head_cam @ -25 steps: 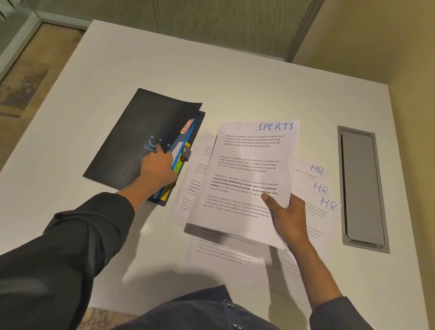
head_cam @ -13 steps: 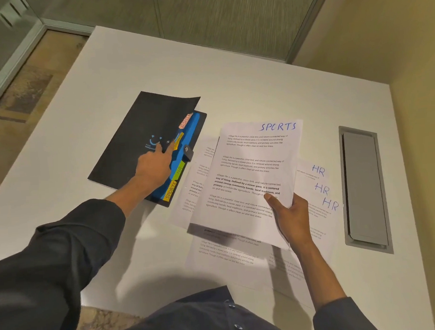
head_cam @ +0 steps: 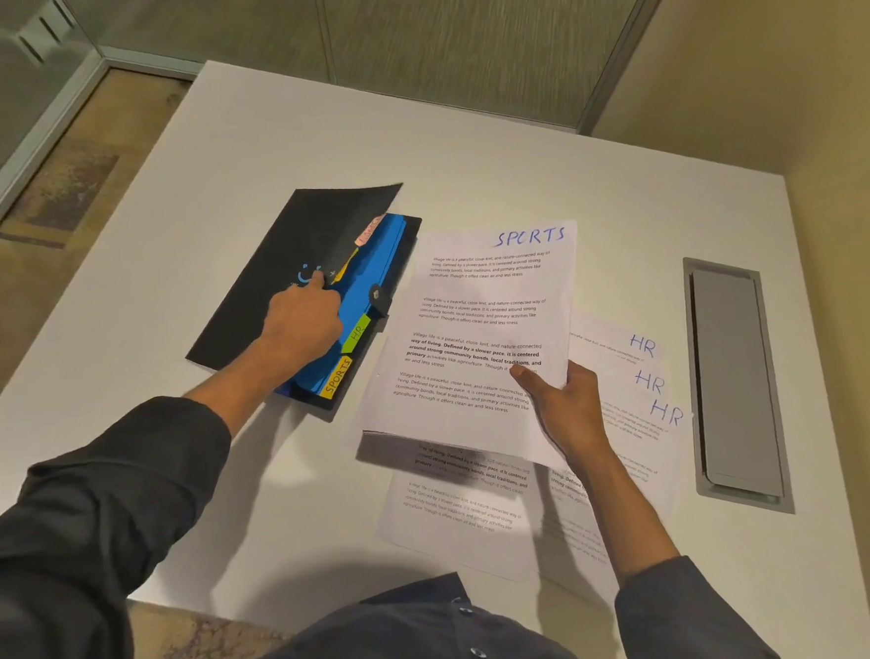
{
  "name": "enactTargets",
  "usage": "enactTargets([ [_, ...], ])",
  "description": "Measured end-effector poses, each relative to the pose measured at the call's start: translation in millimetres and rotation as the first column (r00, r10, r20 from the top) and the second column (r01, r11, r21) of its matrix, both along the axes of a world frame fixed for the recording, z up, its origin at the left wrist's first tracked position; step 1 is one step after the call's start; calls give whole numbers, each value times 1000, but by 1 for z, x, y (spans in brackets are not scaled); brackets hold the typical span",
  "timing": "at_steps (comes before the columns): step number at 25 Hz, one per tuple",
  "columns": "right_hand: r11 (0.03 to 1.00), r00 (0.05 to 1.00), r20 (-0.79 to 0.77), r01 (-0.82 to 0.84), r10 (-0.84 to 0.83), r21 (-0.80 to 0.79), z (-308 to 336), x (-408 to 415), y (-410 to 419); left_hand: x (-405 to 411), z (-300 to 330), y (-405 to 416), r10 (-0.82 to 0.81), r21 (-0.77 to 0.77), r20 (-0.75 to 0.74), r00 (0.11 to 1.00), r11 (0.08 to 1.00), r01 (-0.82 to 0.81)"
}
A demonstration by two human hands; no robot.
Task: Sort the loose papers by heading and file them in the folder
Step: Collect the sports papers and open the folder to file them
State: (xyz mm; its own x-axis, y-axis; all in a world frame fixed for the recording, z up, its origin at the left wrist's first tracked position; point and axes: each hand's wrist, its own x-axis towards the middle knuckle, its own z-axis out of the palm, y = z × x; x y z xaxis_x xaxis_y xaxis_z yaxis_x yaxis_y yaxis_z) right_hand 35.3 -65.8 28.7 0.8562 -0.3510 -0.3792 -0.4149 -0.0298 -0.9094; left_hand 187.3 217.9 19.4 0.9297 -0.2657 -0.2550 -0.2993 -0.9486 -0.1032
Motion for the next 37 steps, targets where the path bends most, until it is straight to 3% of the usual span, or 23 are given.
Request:
enactTargets([
  [3,1000,1000,-12,16,-16,-7,-2,-4,-1,-4,-5,-2,30,-23,-3,1000,999,-30],
  [7,999,1000,-10,24,-24,-21,-4,-9,-5,-13,-21,-4,14,76,-140,990,997,-3],
  [24,999,999,-17,30,-30,-18,-5,-13,-7,-28,-43,0,-21,65,-65,998,998,25],
  [37,998,992,-108,-64,63,-6,-7,27,8,-16,7,-7,-102,35,-41,994,994,103],
])
